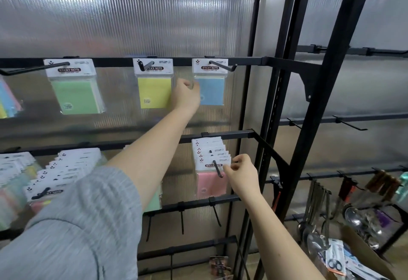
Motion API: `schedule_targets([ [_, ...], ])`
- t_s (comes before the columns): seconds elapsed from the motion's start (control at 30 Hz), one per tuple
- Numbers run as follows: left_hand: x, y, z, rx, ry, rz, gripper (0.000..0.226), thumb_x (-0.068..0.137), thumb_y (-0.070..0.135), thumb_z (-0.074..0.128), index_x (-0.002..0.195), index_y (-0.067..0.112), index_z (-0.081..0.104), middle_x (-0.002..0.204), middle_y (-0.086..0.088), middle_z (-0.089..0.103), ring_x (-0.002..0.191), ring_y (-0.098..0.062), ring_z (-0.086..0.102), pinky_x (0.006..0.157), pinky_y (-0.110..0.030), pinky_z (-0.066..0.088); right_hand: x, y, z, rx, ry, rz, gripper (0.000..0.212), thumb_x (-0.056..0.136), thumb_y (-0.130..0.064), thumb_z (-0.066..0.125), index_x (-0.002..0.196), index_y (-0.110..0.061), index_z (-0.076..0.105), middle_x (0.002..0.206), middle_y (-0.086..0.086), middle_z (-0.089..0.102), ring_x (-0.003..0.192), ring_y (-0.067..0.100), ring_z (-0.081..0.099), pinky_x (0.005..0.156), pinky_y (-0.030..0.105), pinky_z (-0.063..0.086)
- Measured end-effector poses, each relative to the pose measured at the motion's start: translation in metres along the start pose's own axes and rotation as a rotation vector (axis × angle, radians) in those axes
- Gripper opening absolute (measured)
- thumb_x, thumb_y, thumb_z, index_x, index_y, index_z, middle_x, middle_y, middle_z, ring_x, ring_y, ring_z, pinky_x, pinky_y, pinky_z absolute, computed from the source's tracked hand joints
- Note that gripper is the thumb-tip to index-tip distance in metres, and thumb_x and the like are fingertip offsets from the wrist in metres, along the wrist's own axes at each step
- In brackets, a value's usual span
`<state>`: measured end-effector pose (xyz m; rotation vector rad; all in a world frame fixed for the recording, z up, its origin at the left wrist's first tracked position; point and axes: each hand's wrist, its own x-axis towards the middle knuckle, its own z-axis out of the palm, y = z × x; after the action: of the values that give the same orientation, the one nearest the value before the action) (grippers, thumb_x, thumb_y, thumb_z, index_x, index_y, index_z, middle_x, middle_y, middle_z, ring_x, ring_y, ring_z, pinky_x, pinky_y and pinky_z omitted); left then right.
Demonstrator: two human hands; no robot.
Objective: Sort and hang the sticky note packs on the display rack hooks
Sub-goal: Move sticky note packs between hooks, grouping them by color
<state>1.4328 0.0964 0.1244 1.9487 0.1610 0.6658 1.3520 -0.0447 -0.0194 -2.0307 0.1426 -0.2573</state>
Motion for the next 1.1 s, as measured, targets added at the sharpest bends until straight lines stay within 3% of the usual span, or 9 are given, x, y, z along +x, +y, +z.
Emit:
schedule_targets([
  [0.17,-0.019,-0.031,-0.016,0.077,-0.23,-0.016,0.007,0.094,0.026,0.05,0.096,0.02,0.054,0.102,0.0,0.062,0.094,-0.023,0.064,0.081,-0.036,0.05,-0.007,0.006,0.008,0.054,0.004,0.038,0.015,0.089,-0.021,0.062,0.079,-0.015,0.053,0.075,-0.006,0.054,0.068,0.011,0.049,0.05,0.016,0.032],
  [0.27,-0.034,-0.046,-0.032,0.118,-0.283,-0.001,0.013,0.091,0.019,0.051,0.081,0.021,0.059,0.087,-0.002,0.068,0.088,-0.024,0.067,0.078,-0.035,0.053,-0.017,0.007,0.01,0.164,-0.093,0.015,0.035,0.096,-0.022,0.053,0.062,-0.014,0.052,0.057,-0.006,0.048,0.055,0.009,0.04,0.045,0.015,0.026],
  [0.4,-0.053,-0.064,-0.055,0.136,-0.27,-0.044,0.016,0.09,0.018,0.051,0.078,0.023,0.061,0.086,-0.001,0.069,0.079,-0.019,0.067,0.073,-0.032,0.052,-0.03,0.005,0.015,0.252,-0.062,0.009,0.04,0.099,-0.029,0.046,0.081,0.003,0.061,0.07,0.007,0.057,0.065,0.018,0.051,0.055,0.033,0.044],
  [0.47,-0.064,-0.072,-0.064,0.121,-0.244,-0.064,0.014,0.091,0.017,0.052,0.082,0.021,0.063,0.086,0.0,0.069,0.08,-0.017,0.067,0.073,-0.031,0.052,-0.037,0.004,0.016,0.243,-0.007,-0.001,0.038,0.098,-0.028,0.044,0.08,0.001,0.06,0.069,0.008,0.057,0.066,0.02,0.05,0.056,0.037,0.046],
  [0.57,-0.08,-0.083,-0.077,0.079,-0.205,-0.103,0.014,0.092,0.015,0.051,0.089,0.018,0.064,0.088,-0.002,0.068,0.085,-0.018,0.065,0.065,-0.026,0.048,-0.048,-0.001,0.012,0.212,0.04,-0.04,0.035,0.098,-0.023,0.042,0.068,-0.008,0.052,0.062,-0.001,0.048,0.059,0.014,0.04,0.052,0.027,0.029],
  [0.67,-0.091,-0.096,-0.09,0.068,-0.157,-0.129,0.014,0.092,0.018,0.051,0.09,0.02,0.065,0.092,-0.002,0.068,0.087,-0.02,0.064,0.068,-0.031,0.05,-0.06,-0.006,0.009,0.206,0.087,-0.025,0.034,0.098,-0.021,0.04,0.069,-0.01,0.051,0.063,-0.003,0.049,0.059,0.011,0.041,0.051,0.025,0.03],
  [0.83,-0.11,-0.115,-0.113,0.128,0.074,-0.127,0.012,0.094,0.02,0.049,0.092,0.017,0.061,0.092,0.003,0.061,0.069,-0.005,0.052,0.047,-0.015,0.037,-0.077,-0.018,0.012,0.241,0.226,0.019,0.034,0.097,-0.021,0.039,0.069,-0.003,0.046,0.064,0.004,0.048,0.059,0.017,0.04,0.053,0.03,0.031],
  [0.93,-0.124,-0.131,-0.125,0.172,0.151,-0.135,0.011,0.094,0.018,0.048,0.093,0.019,0.059,0.092,0.007,0.058,0.073,-0.009,0.05,0.057,-0.019,0.033,-0.089,-0.031,0.012,0.261,0.306,0.016,0.032,0.097,-0.019,0.039,0.067,-0.008,0.04,0.061,0.001,0.043,0.056,0.016,0.036,0.05,0.029,0.028],
  [1.1,-0.138,-0.162,-0.133,0.135,0.243,-0.208,0.013,0.093,0.017,0.049,0.101,0.014,0.059,0.097,0.001,0.061,0.086,-0.014,0.053,0.065,-0.02,0.035,-0.102,-0.049,0.016,0.307,0.326,-0.054,0.035,0.099,-0.018,0.04,0.064,-0.011,0.036,0.061,-0.003,0.043,0.053,0.01,0.036,0.042,0.013,0.03],
])
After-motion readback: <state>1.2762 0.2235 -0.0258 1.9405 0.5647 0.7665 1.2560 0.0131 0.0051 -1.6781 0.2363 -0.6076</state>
